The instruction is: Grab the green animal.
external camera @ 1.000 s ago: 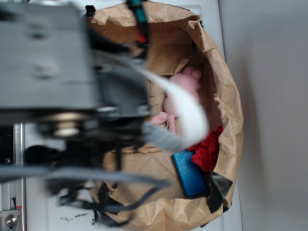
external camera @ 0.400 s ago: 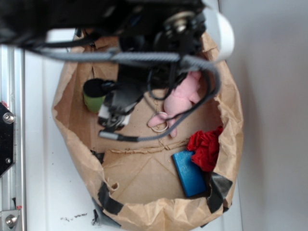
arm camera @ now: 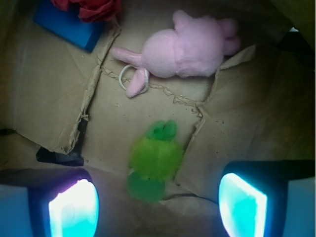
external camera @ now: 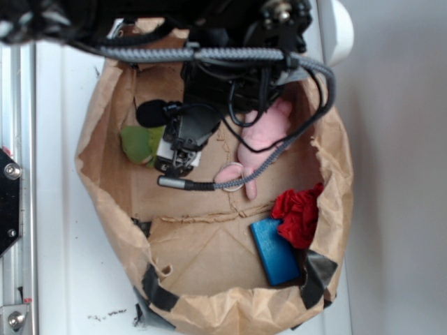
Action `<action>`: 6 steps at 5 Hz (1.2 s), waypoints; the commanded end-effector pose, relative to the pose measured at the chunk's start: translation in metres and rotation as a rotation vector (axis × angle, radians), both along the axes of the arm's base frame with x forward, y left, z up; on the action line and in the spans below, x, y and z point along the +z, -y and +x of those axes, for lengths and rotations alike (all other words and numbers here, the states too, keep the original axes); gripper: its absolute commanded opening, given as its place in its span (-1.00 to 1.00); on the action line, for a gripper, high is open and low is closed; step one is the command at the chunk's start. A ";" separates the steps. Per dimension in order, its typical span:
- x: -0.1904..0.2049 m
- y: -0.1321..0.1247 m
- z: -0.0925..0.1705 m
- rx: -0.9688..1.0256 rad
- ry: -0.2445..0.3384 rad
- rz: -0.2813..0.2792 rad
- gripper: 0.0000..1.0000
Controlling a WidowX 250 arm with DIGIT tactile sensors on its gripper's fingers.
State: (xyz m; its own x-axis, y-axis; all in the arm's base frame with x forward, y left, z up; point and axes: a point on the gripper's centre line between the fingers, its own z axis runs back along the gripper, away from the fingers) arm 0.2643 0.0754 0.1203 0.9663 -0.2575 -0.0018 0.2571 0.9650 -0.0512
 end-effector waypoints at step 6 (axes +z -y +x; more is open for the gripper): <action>-0.061 0.006 -0.027 0.086 0.121 0.008 1.00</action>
State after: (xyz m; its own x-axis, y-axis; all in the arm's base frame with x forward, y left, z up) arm 0.2326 0.0689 0.0502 0.9797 -0.1852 0.0762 0.1894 0.9806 -0.0515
